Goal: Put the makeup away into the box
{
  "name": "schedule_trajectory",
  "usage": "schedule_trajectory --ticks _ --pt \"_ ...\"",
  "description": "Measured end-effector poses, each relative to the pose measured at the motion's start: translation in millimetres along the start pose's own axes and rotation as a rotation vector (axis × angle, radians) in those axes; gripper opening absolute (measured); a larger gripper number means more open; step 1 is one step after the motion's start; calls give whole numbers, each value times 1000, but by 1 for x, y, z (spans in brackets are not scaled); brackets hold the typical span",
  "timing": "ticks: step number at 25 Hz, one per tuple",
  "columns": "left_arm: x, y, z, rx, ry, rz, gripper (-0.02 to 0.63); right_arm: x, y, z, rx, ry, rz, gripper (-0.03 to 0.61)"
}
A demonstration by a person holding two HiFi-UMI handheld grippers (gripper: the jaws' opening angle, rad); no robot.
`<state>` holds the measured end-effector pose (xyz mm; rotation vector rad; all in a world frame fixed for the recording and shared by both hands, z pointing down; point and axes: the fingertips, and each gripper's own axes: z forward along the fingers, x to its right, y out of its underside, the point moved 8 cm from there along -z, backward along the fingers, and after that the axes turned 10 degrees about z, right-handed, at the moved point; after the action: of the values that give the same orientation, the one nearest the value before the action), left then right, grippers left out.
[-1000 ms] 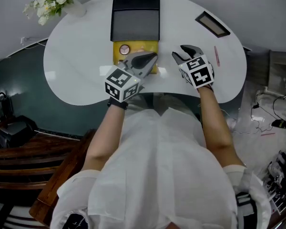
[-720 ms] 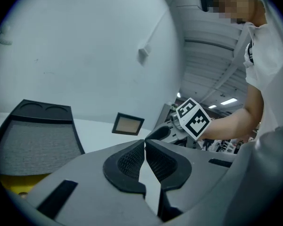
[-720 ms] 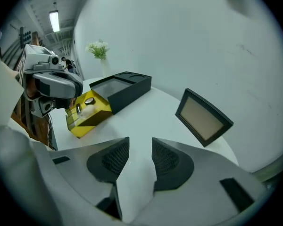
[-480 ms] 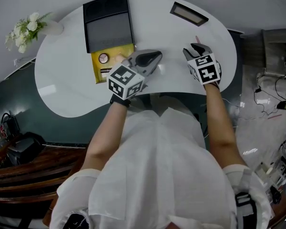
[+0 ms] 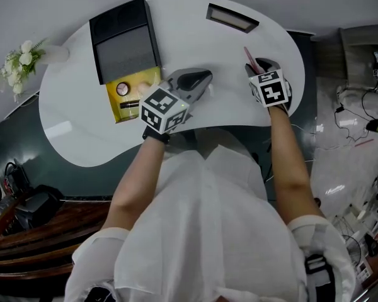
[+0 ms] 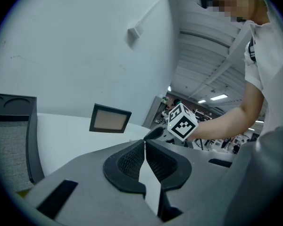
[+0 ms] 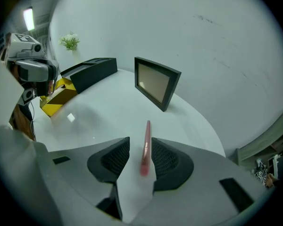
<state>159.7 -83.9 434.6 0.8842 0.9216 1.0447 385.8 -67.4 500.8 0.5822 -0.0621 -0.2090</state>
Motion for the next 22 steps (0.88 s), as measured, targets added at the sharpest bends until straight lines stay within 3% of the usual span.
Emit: schedule_trajectory --ticks 14,18,22 --pt "-2 0 -2 -3 -11 -13 25 11 12 22 -74 9 -6 107" --pt "0 1 -8 3 -24 -16 25 6 12 23 -78 -1 -14 54" --pt "3 2 -14 10 -33 -16 25 1 12 20 -98 20 -23 51"
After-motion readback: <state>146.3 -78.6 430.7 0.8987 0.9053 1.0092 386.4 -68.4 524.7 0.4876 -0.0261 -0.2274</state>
